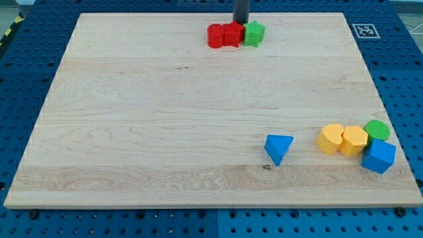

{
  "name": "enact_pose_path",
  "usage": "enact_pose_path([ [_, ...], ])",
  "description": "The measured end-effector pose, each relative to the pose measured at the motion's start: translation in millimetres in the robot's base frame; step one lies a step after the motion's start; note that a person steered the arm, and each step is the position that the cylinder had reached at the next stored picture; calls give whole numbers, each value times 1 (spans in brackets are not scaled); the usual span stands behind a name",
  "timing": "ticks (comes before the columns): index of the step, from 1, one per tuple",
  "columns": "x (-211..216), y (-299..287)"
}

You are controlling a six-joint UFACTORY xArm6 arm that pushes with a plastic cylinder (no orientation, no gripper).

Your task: Push the green star down and right

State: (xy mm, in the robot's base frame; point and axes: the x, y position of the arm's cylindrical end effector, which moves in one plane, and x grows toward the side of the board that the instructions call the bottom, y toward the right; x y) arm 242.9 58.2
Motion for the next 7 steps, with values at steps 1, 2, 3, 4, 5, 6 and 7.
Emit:
enact_pose_path([
  [1, 18, 11],
  [2, 22, 45],
  [3, 30, 58],
  [4, 55, 58],
  [5, 82, 58],
  [6, 108, 58],
  [7, 134, 53],
])
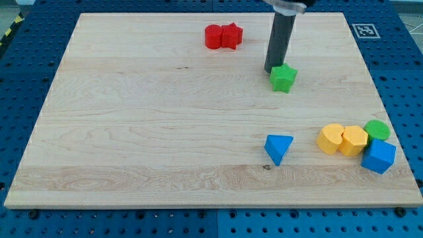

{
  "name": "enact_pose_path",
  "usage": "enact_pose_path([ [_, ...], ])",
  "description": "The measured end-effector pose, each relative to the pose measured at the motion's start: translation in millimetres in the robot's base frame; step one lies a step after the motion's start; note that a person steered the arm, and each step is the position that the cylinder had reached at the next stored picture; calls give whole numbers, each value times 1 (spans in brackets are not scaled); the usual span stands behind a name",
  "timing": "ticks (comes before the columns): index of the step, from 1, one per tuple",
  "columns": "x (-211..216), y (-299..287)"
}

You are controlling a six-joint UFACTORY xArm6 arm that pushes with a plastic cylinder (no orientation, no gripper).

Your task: Push the green star down and right

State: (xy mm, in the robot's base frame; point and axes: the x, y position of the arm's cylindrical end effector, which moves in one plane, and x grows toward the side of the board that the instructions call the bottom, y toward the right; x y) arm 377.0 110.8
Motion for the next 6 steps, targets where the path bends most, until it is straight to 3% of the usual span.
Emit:
enact_pose_path([
  [2, 44, -10],
  [5, 47, 55],
  [6, 29, 54],
])
